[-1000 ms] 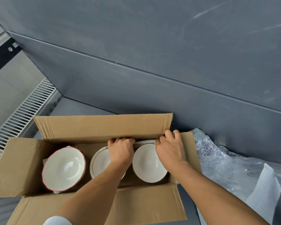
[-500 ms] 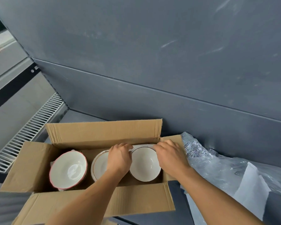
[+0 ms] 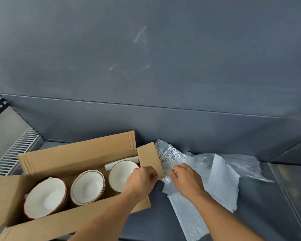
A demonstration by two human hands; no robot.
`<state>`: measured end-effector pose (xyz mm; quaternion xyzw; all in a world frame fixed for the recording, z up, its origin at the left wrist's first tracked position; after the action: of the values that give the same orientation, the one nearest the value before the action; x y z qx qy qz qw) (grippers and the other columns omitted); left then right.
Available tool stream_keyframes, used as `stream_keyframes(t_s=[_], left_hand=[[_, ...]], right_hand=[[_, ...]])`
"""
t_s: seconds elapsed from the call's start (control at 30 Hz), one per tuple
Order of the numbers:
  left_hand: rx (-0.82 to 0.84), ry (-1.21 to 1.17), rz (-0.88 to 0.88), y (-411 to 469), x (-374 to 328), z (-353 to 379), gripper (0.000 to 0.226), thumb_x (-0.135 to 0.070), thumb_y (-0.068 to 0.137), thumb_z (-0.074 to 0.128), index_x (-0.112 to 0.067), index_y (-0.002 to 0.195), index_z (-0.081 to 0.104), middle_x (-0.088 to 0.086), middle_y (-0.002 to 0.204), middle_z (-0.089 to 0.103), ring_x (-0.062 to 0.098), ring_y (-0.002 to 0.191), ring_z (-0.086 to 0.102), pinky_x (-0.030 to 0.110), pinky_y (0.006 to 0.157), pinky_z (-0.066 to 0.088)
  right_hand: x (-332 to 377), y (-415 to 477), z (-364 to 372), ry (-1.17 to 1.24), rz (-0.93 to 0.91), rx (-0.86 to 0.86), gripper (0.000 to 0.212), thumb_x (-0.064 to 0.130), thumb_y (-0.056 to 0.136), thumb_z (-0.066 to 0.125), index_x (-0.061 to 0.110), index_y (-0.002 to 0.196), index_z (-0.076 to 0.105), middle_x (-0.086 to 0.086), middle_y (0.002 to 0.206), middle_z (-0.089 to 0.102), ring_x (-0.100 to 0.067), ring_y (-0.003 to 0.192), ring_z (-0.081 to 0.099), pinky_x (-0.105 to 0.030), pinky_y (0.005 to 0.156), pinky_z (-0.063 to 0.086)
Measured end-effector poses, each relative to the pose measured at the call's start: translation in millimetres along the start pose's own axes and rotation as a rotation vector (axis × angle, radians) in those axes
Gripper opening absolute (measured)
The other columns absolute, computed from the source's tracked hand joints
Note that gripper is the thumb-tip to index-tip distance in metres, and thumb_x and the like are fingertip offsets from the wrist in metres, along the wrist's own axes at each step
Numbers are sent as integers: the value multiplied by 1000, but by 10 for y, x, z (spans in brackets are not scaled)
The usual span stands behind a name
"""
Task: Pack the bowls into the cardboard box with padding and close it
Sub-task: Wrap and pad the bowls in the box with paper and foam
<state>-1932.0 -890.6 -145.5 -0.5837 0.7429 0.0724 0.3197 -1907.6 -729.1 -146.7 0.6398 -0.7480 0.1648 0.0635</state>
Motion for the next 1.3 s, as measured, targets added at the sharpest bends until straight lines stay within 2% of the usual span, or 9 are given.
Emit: stream_keyframes(t_s=[0.1,0.23,0.3,0.43,0.67,0.8,1.03,1.2,1.3], left_hand=[[31,32,100,-23,-380,160,20,-24,90,50,-19,78,66,-1,84,70,22,76,60,29,70,51],[72,82,171,-45,-744,377,25,-27,97,50,-21,105,72,-8,107,71,13,97,64,11,68,30],[94,51,170,-10,-824,528,25,-30,96,54,-23,111,71,-10,112,71,9,100,65,8,75,35],[191,5,131,44,-1003,859,26,-29,93,59,-20,115,70,-4,112,72,12,102,65,21,89,49],[226,-83,69,269,-1390,1342,36,-34,93,60,-20,126,63,-5,124,66,11,110,63,13,87,41],[214,-68,33,456,-1572,1505,40,-34,95,58,-18,132,57,-2,130,63,16,114,61,22,92,46],[132,30,-63,759,-1654,1640,54,-41,94,54,-19,142,43,1,128,64,21,119,59,33,88,50],[151,2,-117,845,-1621,1752,48,-40,92,58,-20,135,50,2,93,74,20,96,68,35,82,56],[175,-27,-148,852,-1599,1758,42,-40,91,62,-21,128,57,-1,97,73,17,90,67,32,82,55]], right_hand=[[-392,-168,-44,31,109,-24,31,40,100,39,23,102,65,3,108,60,-20,100,59,-32,77,49],[-902,-412,-68,89,242,-55,29,41,100,42,27,114,64,5,114,61,-17,101,61,-29,75,47],[-1185,-534,-66,127,323,-77,29,40,100,44,28,117,63,6,117,60,-16,102,61,-29,77,49],[-1728,-735,-1,214,488,-79,30,37,100,44,26,122,60,3,122,58,-18,105,60,-29,76,48],[-2310,-887,193,370,660,-33,38,33,99,49,19,133,55,-4,135,57,-23,121,56,-32,93,47],[-2542,-935,261,445,725,-8,43,31,99,50,17,139,51,-6,138,55,-25,126,52,-33,100,44],[-2864,-936,342,530,797,-5,32,30,96,49,18,123,61,-3,118,67,-25,109,61,-30,83,48],[-2954,-875,499,614,814,50,24,32,97,48,15,108,60,-2,109,66,-24,99,61,-33,79,49],[-2994,-860,603,702,848,74,32,35,97,49,12,117,60,-6,118,64,-25,103,60,-31,82,46]])
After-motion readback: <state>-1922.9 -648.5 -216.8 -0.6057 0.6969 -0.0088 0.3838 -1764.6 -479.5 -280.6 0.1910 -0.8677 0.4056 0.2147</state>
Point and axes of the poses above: each hand's wrist, its own y-axis towards the middle knuckle, its own z-axis out of the palm, x = y × z, the point moved 10 cm from there along y, towards the middle knuckle
